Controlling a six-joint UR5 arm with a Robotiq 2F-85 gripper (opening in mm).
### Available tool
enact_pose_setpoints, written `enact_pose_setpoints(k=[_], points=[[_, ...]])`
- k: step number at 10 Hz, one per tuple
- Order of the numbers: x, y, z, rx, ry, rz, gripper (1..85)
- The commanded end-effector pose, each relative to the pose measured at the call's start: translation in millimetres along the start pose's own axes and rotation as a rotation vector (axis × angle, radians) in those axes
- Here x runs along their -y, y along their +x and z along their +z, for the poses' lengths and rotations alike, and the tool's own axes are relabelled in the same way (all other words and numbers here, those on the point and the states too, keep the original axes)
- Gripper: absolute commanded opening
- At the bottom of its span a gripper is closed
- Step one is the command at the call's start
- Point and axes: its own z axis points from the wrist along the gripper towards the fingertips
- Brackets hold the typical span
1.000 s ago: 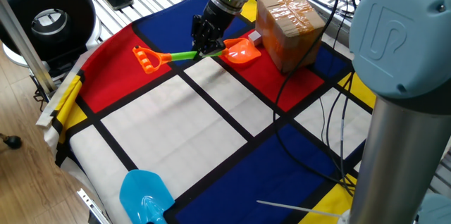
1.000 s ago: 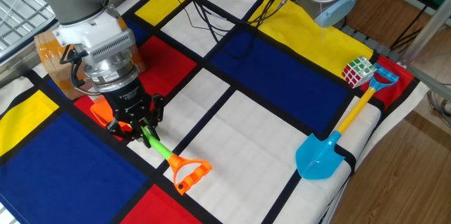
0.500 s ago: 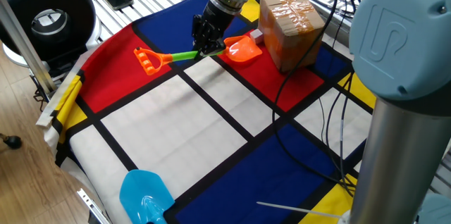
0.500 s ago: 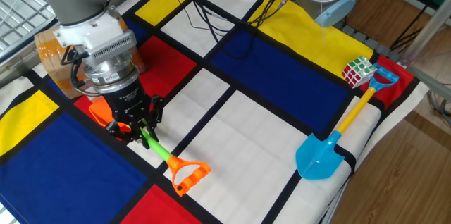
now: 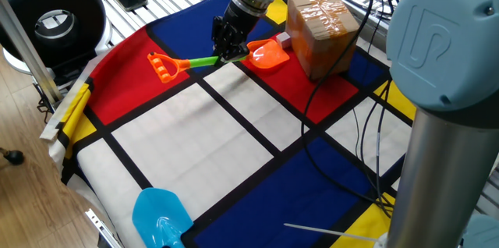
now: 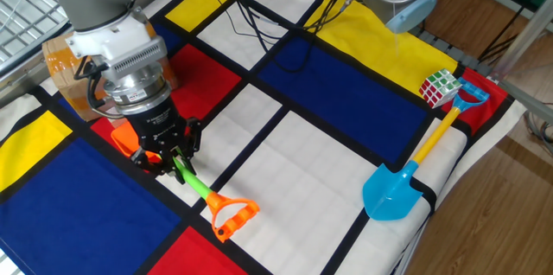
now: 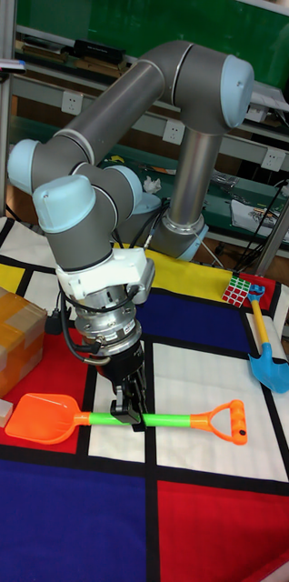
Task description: Use a shovel to scoop up an object
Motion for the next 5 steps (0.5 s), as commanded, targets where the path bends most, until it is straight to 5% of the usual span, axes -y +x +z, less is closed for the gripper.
enact_pose_setpoints(k=[1, 5], points=[[-2.0, -7.2, -2.1, 0.03, -0.01, 0.004, 1.0], [-8.5, -12.3, -2.5, 0.05, -0.035, -0.038, 1.0]])
